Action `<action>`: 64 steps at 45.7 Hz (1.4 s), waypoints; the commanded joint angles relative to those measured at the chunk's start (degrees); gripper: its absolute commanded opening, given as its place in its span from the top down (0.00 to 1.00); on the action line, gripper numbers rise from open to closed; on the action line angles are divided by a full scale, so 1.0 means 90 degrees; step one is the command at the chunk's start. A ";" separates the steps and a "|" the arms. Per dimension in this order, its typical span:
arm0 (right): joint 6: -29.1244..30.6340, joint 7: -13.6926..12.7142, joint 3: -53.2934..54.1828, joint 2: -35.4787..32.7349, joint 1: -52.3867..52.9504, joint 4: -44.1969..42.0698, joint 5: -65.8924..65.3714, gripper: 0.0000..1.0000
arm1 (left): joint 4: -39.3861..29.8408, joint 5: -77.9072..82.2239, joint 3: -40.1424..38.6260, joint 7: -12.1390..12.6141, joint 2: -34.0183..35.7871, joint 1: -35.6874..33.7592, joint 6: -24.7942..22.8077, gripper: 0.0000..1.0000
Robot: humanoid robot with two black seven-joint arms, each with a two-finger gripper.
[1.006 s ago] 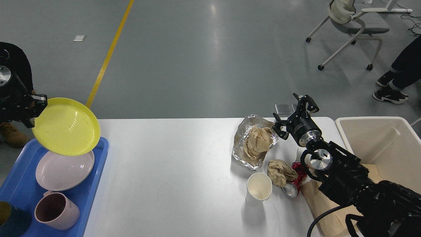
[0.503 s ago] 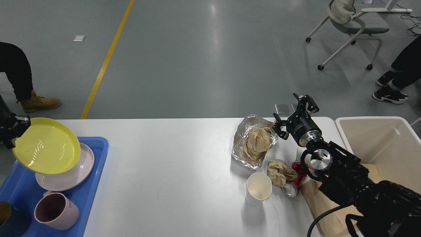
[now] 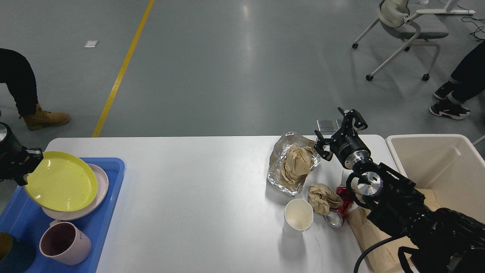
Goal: Tidy desktop
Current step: 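Lower the yellow plate onto the white plate on the blue tray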
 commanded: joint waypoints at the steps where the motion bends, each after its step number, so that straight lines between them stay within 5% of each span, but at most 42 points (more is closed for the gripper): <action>1: 0.0000 0.0000 -0.0007 -0.0001 0.0000 0.0000 0.0001 0.00 | 0.0008 0.0000 -0.0290 0.0000 -0.0008 0.0157 0.0036 1.00; 30: 0.0000 0.0000 -0.0008 -0.0001 0.0000 0.0000 0.0001 0.00 | 0.0213 -0.0039 -0.0778 -0.0009 -0.0018 0.0519 0.0046 0.99; 64: 0.0000 0.0000 -0.0007 -0.0001 0.0000 0.0000 0.0001 0.00 | 0.0515 -0.0098 -0.1237 -0.0029 0.0012 0.0656 0.0124 0.35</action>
